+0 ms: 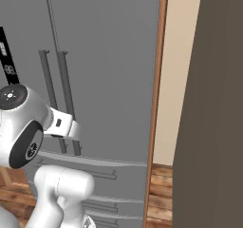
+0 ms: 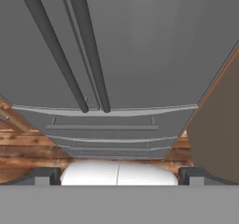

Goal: Retrieve the banana and mango from the fridge and place them into the bowl on the dining table.

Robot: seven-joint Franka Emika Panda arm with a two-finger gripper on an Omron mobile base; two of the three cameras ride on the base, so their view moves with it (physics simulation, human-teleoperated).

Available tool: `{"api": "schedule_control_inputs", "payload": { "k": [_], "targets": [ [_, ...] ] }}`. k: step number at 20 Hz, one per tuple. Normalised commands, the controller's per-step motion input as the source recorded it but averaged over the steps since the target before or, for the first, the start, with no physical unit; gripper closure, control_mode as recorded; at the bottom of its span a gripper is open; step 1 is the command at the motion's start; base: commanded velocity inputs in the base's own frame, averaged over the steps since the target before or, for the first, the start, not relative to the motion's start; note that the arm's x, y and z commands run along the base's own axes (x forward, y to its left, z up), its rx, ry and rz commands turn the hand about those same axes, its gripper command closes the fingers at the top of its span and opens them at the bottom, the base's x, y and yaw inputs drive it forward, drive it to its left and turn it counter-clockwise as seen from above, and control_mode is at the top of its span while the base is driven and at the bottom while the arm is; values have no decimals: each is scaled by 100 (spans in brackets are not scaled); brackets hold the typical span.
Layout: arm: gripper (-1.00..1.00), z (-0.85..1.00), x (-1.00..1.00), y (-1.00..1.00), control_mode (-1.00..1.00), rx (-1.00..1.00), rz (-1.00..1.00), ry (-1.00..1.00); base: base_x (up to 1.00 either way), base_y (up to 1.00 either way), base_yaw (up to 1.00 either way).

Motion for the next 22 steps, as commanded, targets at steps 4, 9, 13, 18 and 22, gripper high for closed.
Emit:
{"api": "schedule_control_inputs", "payload": {
  "k": [4, 9, 13, 18, 22],
  "targets": [
    [-100, 0, -13, 0, -100, 0, 0, -4, 0, 0, 0],
    [-100, 0, -1, 0, -100, 0, 0, -4, 0, 0, 0],
    [-100, 0, 6, 0, -100, 0, 0, -4, 0, 0, 0],
    [-100, 0, 22, 0, -100, 0, 0, -5, 0, 0, 0],
    [-100, 0, 23, 0, -100, 0, 1, -5, 0, 0, 0]
  ]
}}
